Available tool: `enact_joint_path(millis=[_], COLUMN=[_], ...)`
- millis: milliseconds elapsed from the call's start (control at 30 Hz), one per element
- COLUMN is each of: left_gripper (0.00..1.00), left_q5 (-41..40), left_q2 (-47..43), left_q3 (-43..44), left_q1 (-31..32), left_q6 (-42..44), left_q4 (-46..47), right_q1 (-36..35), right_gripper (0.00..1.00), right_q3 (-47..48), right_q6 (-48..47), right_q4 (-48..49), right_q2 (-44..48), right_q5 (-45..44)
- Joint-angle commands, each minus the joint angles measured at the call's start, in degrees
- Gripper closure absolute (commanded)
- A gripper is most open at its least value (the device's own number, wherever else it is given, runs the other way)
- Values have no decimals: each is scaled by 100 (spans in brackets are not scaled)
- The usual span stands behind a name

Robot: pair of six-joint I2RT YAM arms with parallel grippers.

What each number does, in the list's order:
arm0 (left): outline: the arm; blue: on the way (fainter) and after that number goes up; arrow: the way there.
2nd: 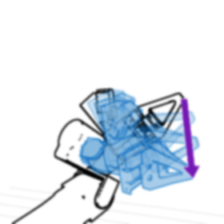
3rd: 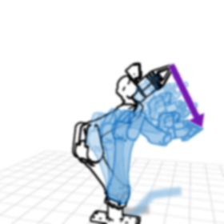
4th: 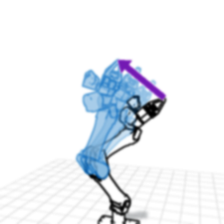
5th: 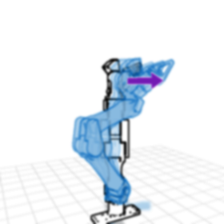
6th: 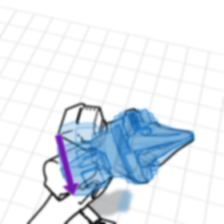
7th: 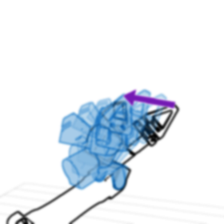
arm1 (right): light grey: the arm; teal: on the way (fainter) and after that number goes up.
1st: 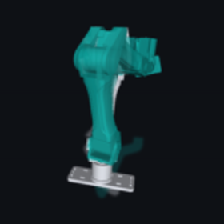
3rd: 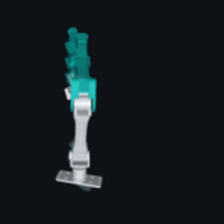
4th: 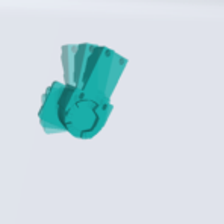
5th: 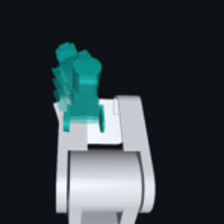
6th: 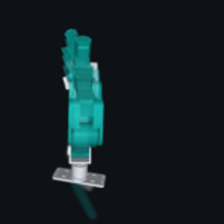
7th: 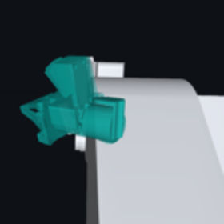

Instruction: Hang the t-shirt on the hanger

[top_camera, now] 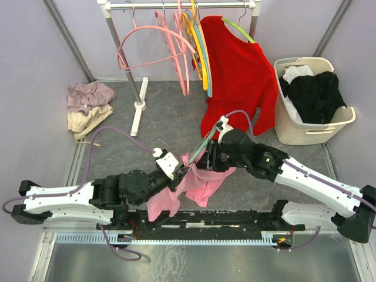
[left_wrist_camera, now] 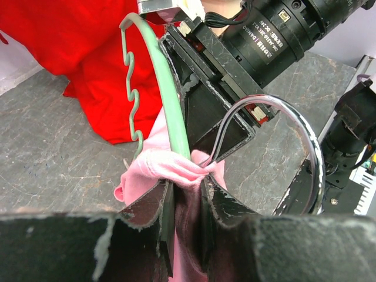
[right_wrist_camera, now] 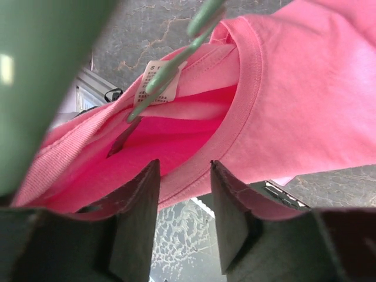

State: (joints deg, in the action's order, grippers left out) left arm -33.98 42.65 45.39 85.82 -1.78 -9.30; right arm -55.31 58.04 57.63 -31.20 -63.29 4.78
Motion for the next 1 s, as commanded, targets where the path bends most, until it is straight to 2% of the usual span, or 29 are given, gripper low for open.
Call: enact_joint_path(millis=[0, 167, 233, 300, 333, 533, 767, 867, 967], left_gripper=[97, 97, 97, 97, 97, 97, 97, 97, 97], left_q5=[520, 666, 712, 763, 775, 967, 1399, 1625, 1847], left_q2=[-24, -114, -153, -200, -248, -473, -643, -553, -406], left_q3=[336, 315, 330, 347, 355, 348, 569, 721, 962], left_q1=[35, 33, 31, 31, 33, 32, 31, 26, 31], left_q6=[407, 355, 345, 322, 313, 204, 44, 29, -3], left_q4=[933, 955, 957, 935, 920, 822, 519, 340, 13], right_q1=[-288, -510, -624, -693, -706, -718, -712, -716, -707], right_gripper=[56, 60, 70, 90, 94, 99, 99, 86, 73], right_q3=[31, -495, -664, -857, -977, -1420, -2171, -2125, -1572], right_q6=[-163, -103, -111, -99, -87, -14, 445, 497, 455], right_q4=[123, 698, 791, 816, 829, 553, 427, 189, -851], right_q2=[-21, 398, 607, 919, 1095, 2098, 3030, 3320, 3278], right_q5=[-363, -589, -763, -918, -981, -1319, -1230, -1264, -1456])
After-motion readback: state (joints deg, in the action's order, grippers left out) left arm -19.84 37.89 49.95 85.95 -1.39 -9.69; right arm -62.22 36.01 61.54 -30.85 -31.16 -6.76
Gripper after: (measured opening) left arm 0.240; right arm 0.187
